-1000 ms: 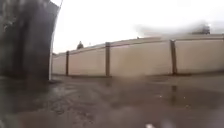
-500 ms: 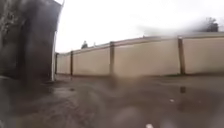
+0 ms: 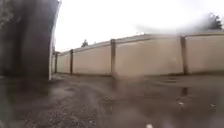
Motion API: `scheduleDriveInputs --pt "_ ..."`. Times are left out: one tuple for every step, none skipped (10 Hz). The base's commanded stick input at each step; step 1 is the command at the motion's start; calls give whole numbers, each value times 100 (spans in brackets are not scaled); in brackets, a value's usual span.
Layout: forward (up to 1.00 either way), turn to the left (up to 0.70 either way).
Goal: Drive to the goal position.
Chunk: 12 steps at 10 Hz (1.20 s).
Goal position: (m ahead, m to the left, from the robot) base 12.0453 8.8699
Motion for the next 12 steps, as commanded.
scheduleDriveInputs --pt "50 2" --pt "50 2" --pt "50 2" --pt "50 2" --pt "50 2" --pt "50 2" --pt "50 2" --pt "50 2" --pt "50 2" --pt "50 2" --pt "50 2" --pt "50 2"
